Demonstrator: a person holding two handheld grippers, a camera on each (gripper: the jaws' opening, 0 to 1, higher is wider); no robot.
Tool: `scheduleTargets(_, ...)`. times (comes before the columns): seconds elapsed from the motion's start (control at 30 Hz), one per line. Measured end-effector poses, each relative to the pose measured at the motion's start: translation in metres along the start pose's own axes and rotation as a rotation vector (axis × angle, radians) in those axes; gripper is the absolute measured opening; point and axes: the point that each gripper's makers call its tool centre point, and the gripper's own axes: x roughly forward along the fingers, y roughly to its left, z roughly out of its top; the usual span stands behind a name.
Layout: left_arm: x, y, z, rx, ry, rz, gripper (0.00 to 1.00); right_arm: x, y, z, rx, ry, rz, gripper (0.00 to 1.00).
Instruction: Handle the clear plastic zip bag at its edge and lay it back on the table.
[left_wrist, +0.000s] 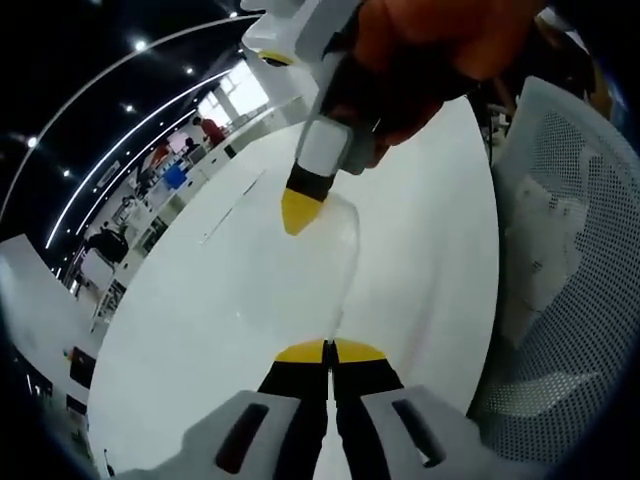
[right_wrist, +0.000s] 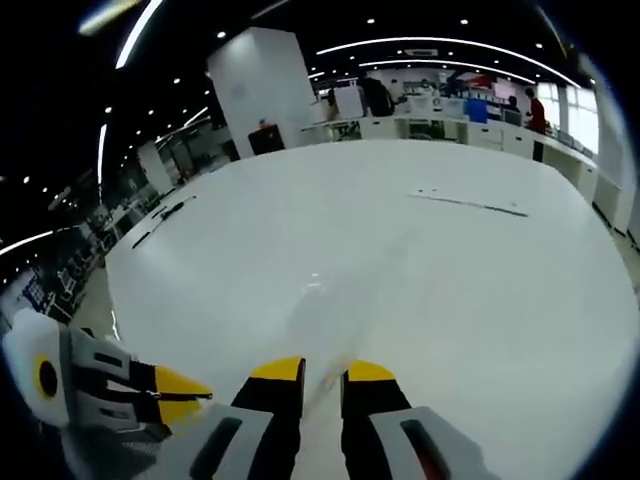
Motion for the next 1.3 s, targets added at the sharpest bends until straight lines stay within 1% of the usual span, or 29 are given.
scheduleTargets(0.1,0.0,0.0,-0.001,-0.001,0.001,0.0,0.0,-0.003,0.0,-0.002,-0.019,0.011,0.016,0.16)
scheduleTargets(0.17,0.0,0.001,-0.002,-0.006,0.003,0.003,0.0,-0.009,0.002,-0.001,-0.05,0.001,0.023,0.2)
scheduleTargets(0.23,-0.001,0.002,-0.003,-0.016,0.004,0.007,0.0,-0.01,0.003,0.0,-0.085,0.002,0.031,0.24)
scheduleTargets(0.37,-0.002,0.005,-0.005,-0.037,0.005,0.015,0.0,-0.013,0.001,-0.005,-0.17,0.018,0.028,0.28)
scheduleTargets(0.47,-0.002,0.006,-0.005,-0.044,0.003,0.015,0.0,-0.016,0.002,-0.007,-0.233,0.03,0.022,0.29)
scheduleTargets(0.57,-0.002,0.007,-0.005,-0.053,0.006,0.017,0.0,-0.018,0.004,-0.006,-0.269,0.03,0.025,0.29)
scheduleTargets(0.6,-0.002,0.009,-0.006,-0.061,0.007,0.019,0.0,-0.018,0.004,-0.005,-0.306,0.028,0.022,0.29)
scheduleTargets(0.63,-0.002,0.009,-0.006,-0.067,0.006,0.02,0.0,-0.018,0.004,-0.004,-0.32,0.026,0.019,0.29)
scheduleTargets(0.8,-0.003,0.011,-0.005,-0.071,0.002,0.024,0.0,-0.021,0.01,-0.002,-0.367,0.017,0.018,0.3)
scheduleTargets(0.9,-0.004,0.011,-0.005,-0.07,0.004,0.021,0.0,-0.021,0.01,0.003,-0.405,0.002,0.016,0.32)
scheduleTargets(0.97,-0.004,0.01,-0.006,-0.075,0.006,0.02,0.0,-0.022,0.012,0.005,-0.39,-0.009,0.037,0.35)
scheduleTargets(1.1,-0.004,0.01,-0.01,-0.084,0.013,0.02,0.0,-0.025,0.006,0.008,-0.409,-0.021,0.012,0.37)
scheduleTargets(1.17,-0.004,0.01,-0.01,-0.086,0.013,0.02,0.0,-0.026,0.003,0.01,-0.411,-0.028,0.008,0.37)
scheduleTargets(1.23,-0.004,0.009,-0.01,-0.084,0.014,0.018,0.0,-0.029,0.002,0.011,-0.433,-0.032,0.0,0.38)
scheduleTargets(1.3,-0.003,0.009,-0.01,-0.081,0.013,0.016,0.0,-0.029,0.0,0.013,-0.451,-0.035,-0.01,0.41)
